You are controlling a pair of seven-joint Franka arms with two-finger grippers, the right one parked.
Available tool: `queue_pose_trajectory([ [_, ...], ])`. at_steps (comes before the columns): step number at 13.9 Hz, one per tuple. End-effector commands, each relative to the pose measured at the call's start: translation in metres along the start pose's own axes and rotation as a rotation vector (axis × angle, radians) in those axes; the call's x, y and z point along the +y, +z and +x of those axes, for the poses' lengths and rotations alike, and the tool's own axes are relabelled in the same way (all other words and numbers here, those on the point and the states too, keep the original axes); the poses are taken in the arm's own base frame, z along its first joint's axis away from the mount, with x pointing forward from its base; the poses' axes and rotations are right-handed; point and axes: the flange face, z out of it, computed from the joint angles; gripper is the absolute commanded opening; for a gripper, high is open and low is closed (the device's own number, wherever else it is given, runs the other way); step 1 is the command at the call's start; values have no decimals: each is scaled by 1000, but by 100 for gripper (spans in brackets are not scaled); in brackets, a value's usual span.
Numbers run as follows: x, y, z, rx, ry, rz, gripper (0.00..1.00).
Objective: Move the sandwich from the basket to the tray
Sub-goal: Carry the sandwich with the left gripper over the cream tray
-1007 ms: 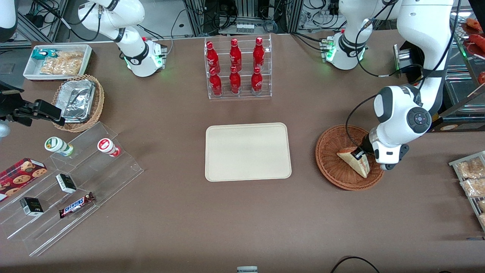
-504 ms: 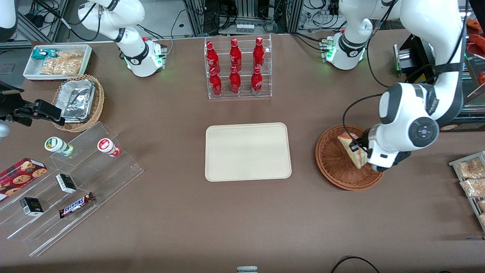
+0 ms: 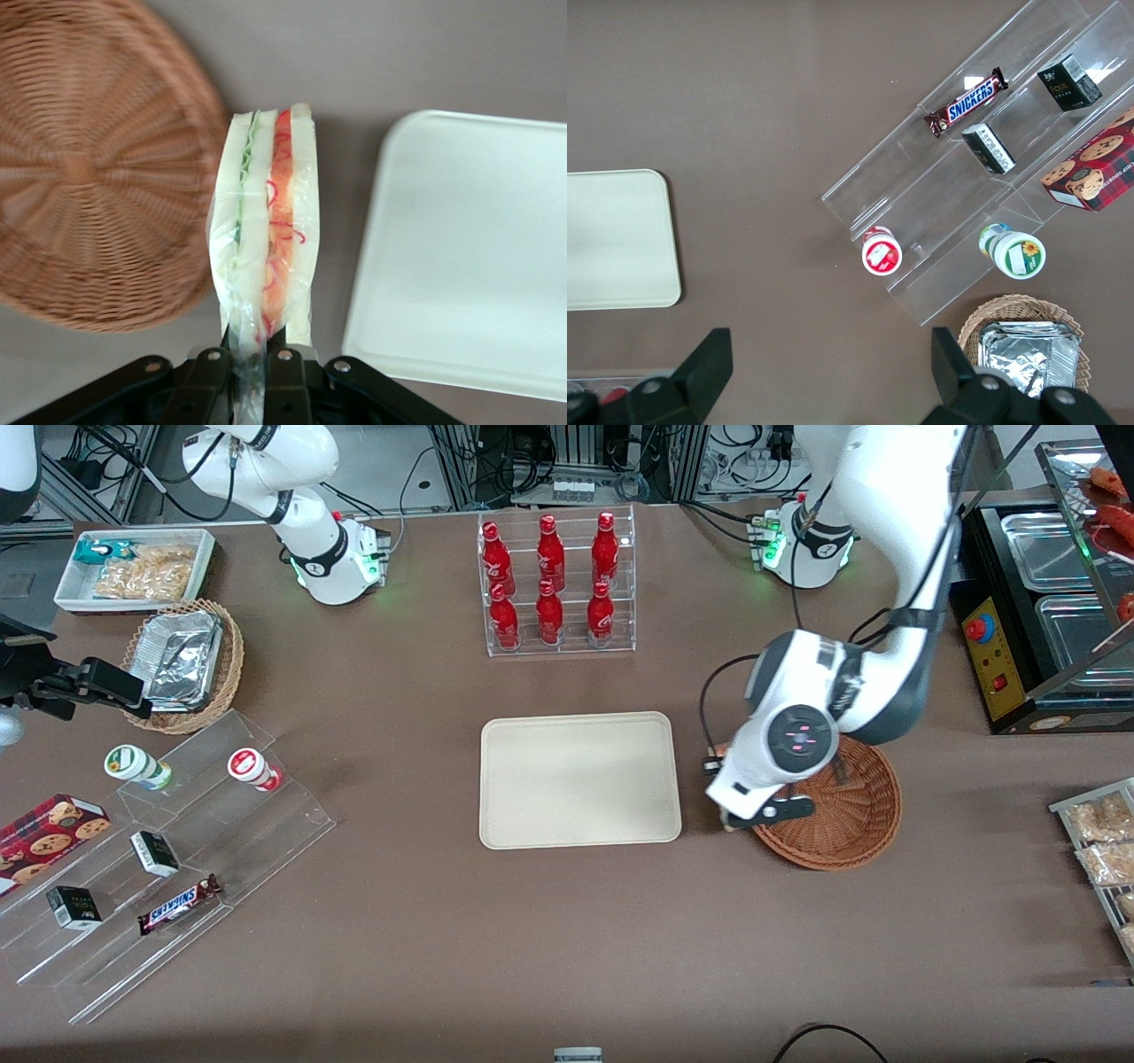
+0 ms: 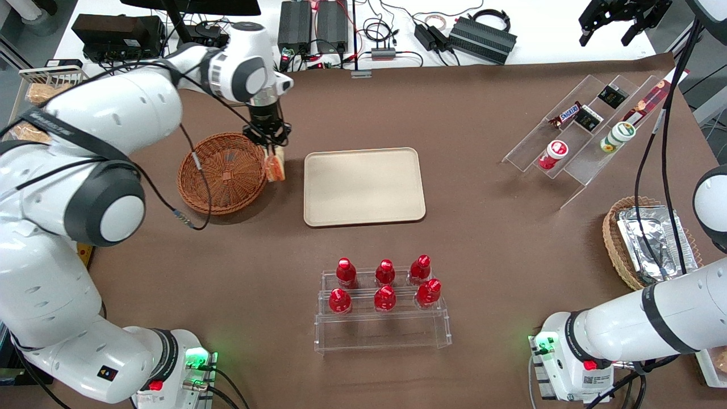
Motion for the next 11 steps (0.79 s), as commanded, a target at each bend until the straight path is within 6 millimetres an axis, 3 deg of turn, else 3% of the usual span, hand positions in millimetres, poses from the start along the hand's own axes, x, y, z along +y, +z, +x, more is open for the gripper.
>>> queue_pose_trajectory([
  [1,44,-3,-6,56,19,-40,0],
  [2,67,1,-18,75,49,-61,0],
  [5,106,11,-45,120,110,-87,0],
  [8,124,17,-58,167,131,-130,0],
  [10,138,29,-66,162,124,-177,0],
  [11,155,41,-79,156,136,-170,0],
])
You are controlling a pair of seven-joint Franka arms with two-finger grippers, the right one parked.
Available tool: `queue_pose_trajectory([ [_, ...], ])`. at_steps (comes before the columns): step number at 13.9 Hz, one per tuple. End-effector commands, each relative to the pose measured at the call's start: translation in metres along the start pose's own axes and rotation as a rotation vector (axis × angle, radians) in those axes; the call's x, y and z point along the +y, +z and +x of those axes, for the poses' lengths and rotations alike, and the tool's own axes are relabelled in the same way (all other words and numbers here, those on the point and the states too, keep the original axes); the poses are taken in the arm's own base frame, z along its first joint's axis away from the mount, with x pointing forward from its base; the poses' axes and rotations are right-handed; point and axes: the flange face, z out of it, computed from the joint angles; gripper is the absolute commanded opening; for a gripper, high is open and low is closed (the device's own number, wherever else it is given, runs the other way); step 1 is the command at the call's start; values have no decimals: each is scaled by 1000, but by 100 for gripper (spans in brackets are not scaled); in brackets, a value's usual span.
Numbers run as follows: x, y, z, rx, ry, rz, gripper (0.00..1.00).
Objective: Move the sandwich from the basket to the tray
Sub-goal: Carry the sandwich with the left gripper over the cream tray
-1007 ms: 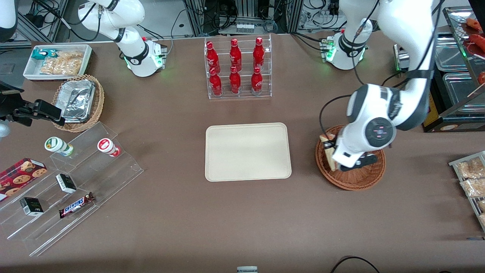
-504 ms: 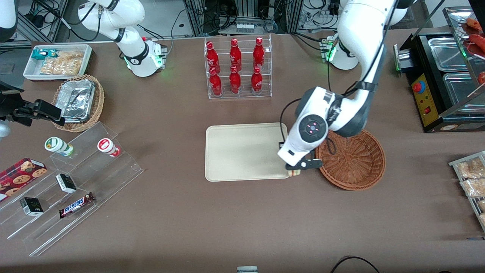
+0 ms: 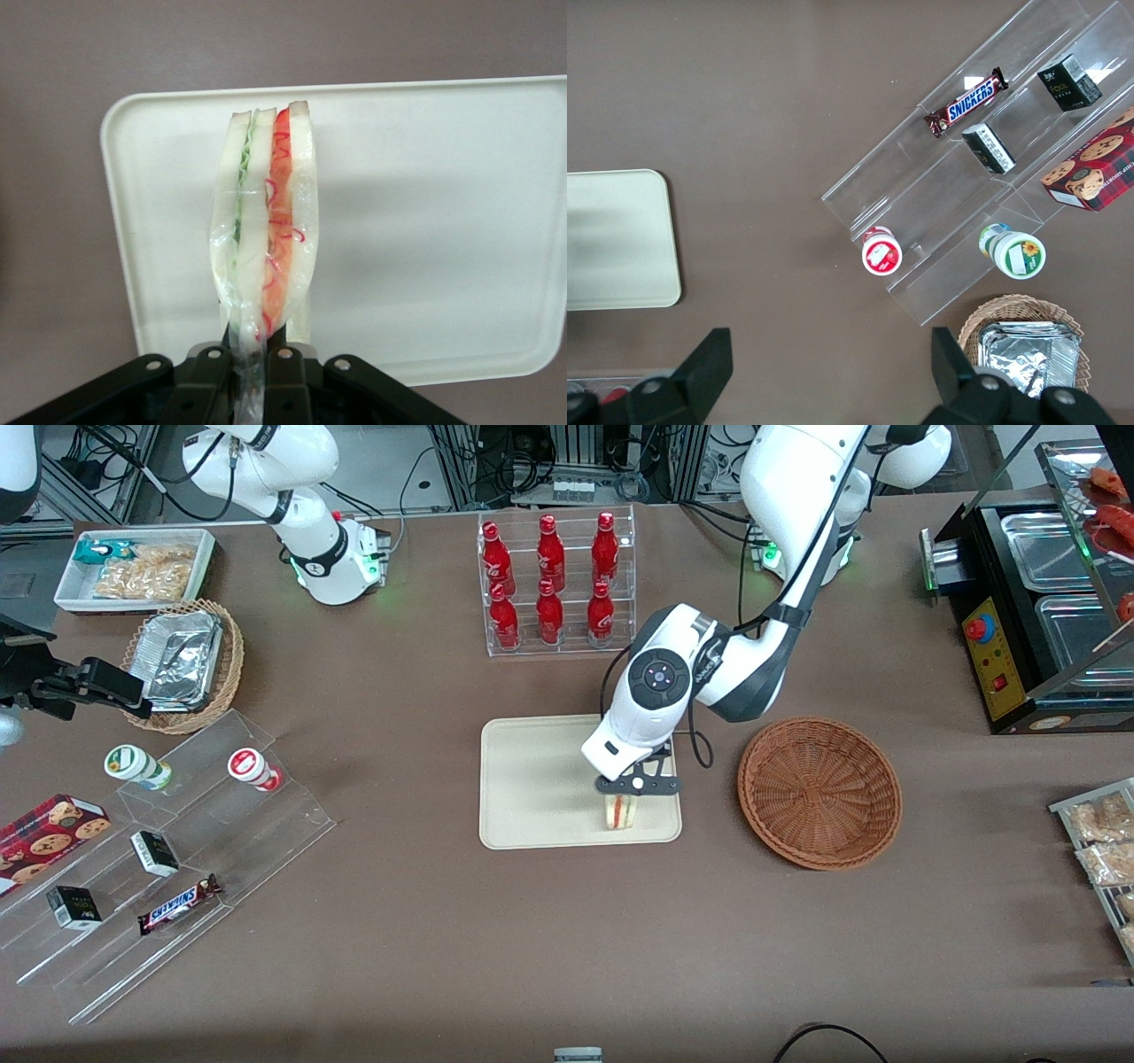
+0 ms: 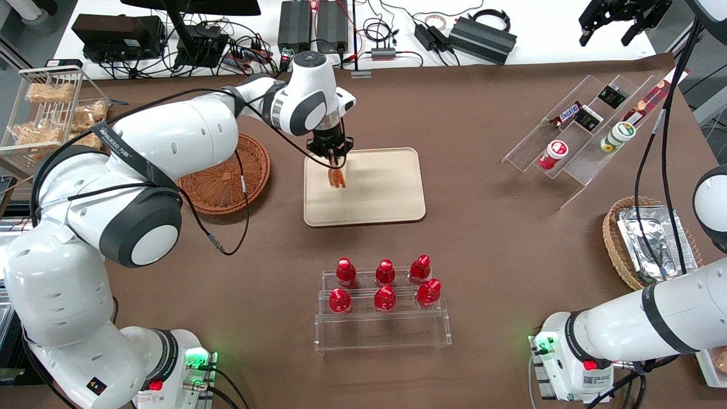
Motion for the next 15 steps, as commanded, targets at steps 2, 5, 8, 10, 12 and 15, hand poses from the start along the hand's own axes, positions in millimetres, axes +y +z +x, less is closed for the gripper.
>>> queue_pose_trajectory([
  [2,29,29,-19,10,-38,-14,0],
  [5,33,31,-21,8,-42,-16,0],
  [8,40,35,-26,6,-62,-13,0],
  [10,42,39,-23,4,-83,-13,0],
  [12,42,49,-24,-4,-90,-5,2],
  [15,49,58,-30,-10,-71,-10,9],
])
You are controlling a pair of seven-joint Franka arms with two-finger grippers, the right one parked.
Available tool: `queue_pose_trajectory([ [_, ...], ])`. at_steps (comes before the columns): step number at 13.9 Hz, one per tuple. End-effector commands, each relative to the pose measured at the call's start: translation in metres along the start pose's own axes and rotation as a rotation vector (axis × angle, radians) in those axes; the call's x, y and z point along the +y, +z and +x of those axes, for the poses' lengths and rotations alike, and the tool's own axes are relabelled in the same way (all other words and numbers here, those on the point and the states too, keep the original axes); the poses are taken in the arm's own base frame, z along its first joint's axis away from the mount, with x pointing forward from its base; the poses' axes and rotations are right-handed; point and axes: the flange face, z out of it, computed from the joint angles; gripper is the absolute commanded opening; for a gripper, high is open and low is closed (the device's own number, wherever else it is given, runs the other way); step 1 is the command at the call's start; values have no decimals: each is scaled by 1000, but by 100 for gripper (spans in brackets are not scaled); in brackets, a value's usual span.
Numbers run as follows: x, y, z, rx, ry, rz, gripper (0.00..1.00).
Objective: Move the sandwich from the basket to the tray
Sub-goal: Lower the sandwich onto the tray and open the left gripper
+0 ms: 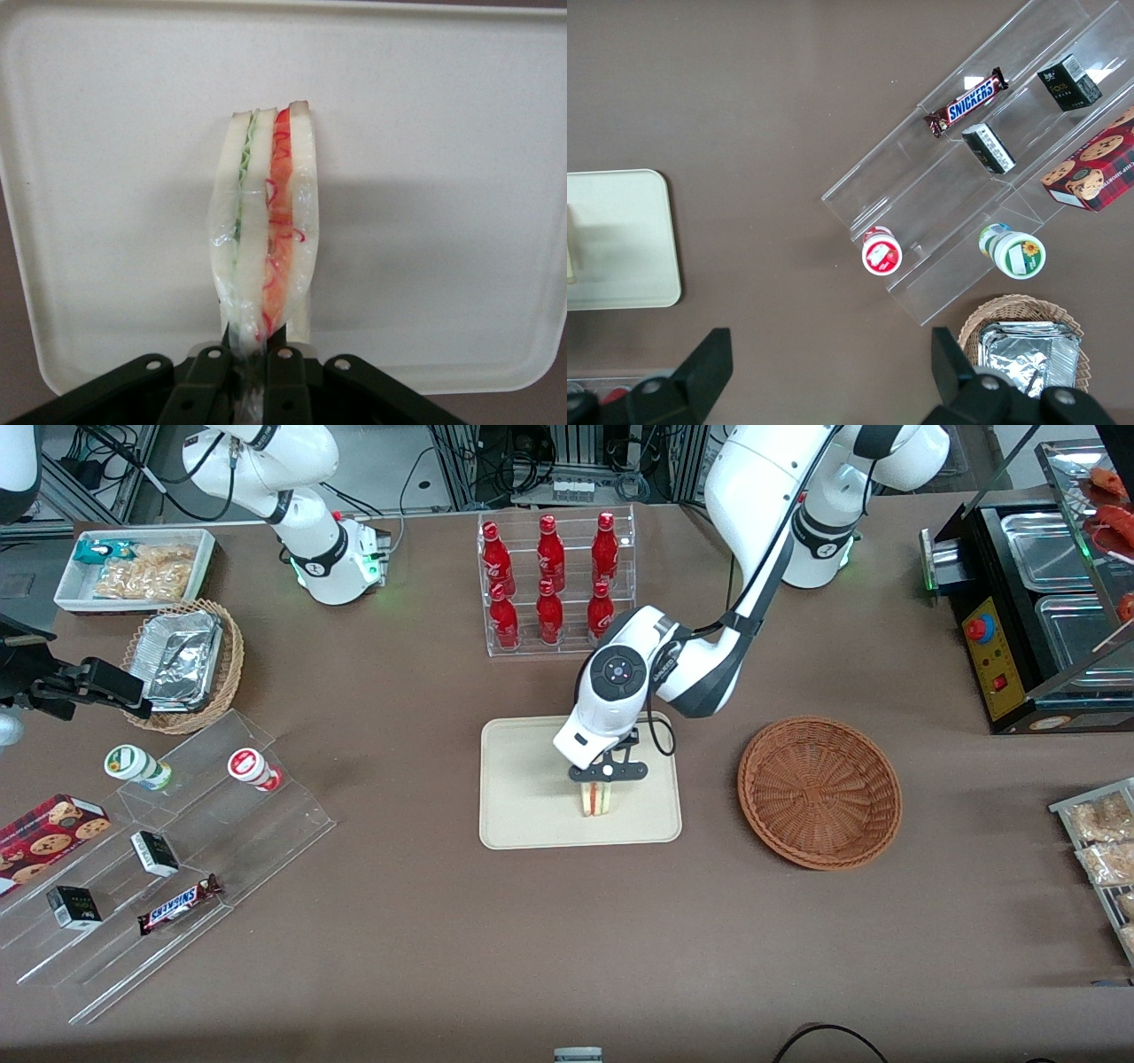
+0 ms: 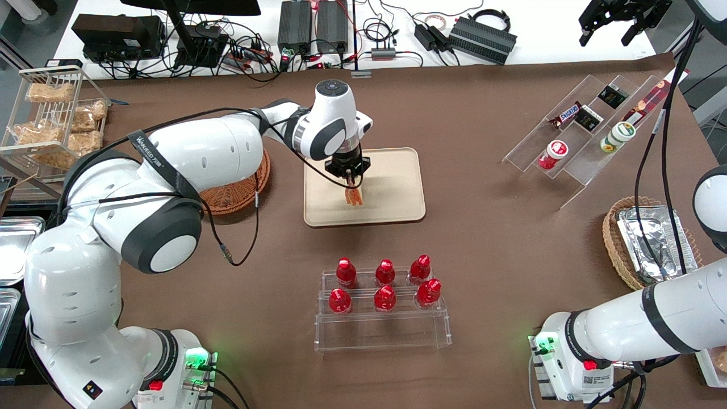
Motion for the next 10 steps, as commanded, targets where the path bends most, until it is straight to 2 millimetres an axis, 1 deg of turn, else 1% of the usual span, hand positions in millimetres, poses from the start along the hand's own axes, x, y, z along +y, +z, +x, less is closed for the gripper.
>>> queue_pose_trajectory([
  [1,8,6,2,9,-12,-21,28],
  [2,8,4,3,11,9,-21,89],
  [3,10,1,1,9,11,-27,100],
  [6,14,-17,4,3,-12,-63,100],
  [8,13,-40,4,1,-11,-64,100],
  [10,9,-75,6,-20,-17,-58,100],
])
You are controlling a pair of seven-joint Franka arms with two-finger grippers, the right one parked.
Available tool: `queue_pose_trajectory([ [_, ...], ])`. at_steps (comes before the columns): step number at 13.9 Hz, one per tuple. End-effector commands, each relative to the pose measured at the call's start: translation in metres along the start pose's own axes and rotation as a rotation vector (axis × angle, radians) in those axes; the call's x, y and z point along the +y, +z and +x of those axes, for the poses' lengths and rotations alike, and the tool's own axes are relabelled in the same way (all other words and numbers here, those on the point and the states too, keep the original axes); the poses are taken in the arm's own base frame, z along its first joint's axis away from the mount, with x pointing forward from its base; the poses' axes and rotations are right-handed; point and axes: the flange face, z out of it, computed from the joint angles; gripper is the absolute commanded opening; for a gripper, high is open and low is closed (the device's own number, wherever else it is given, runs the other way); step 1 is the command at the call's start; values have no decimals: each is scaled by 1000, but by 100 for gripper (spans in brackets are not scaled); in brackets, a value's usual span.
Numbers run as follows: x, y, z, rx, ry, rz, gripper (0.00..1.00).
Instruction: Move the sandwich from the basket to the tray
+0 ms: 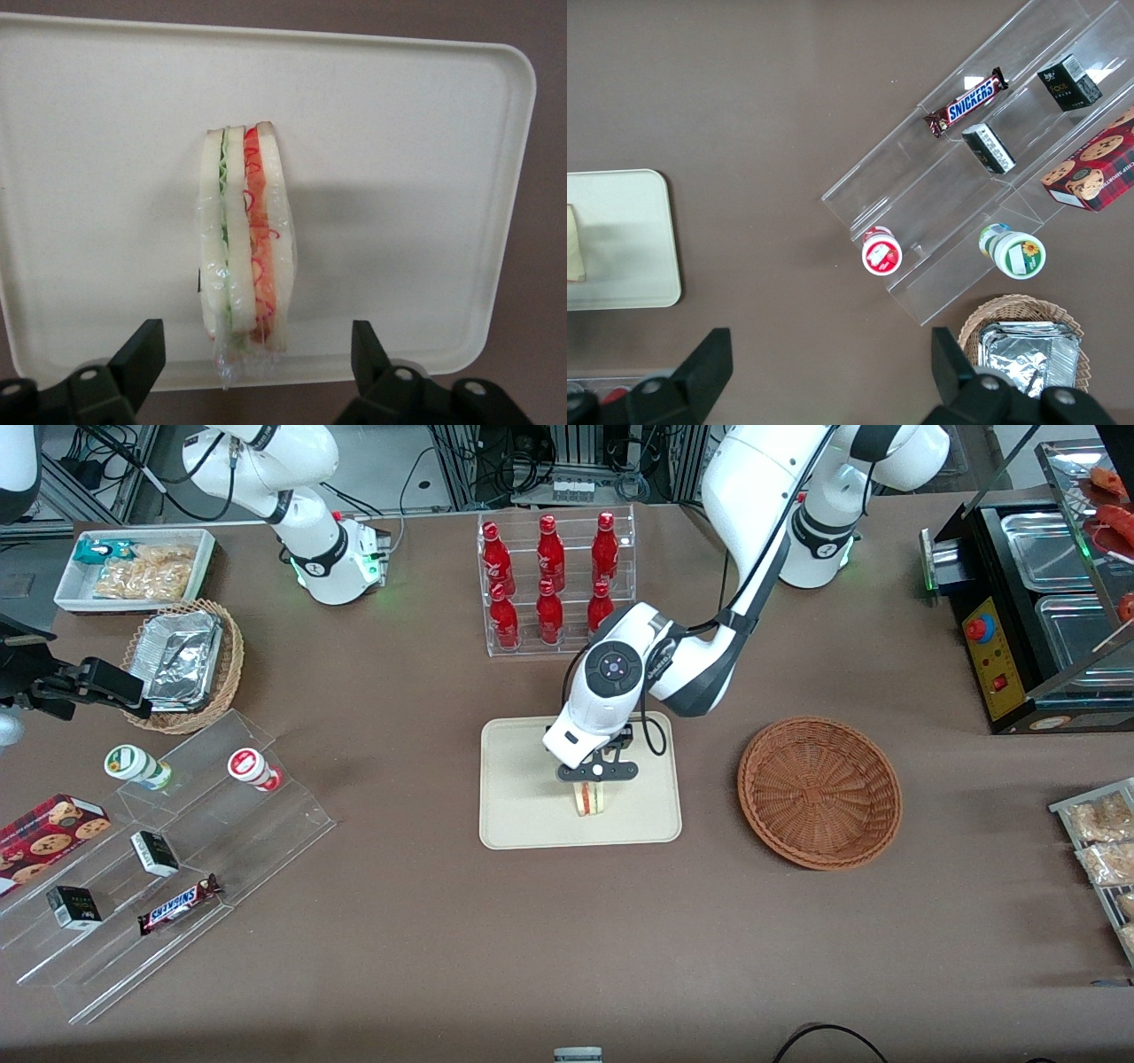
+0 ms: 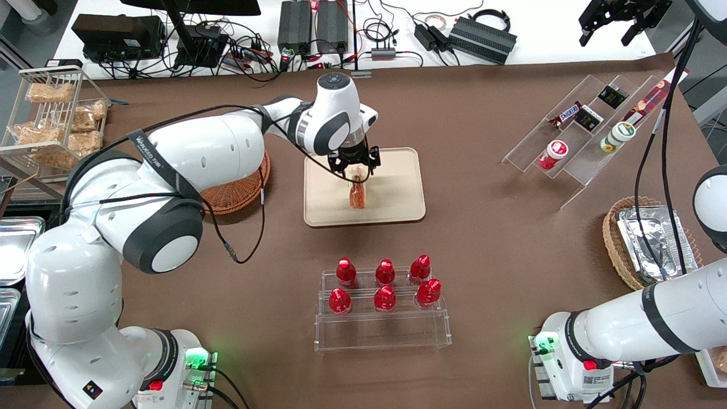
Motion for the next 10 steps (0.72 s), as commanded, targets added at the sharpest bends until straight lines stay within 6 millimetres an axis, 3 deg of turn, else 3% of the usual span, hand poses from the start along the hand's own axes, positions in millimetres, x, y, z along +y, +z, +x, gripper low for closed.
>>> queue_pose_trajectory([
  [1,-6,-56,2,-30,-2,4,100],
  [6,-56,-152,12,-5,-35,41,100],
  [10,-133,-207,35,21,-158,127,100],
])
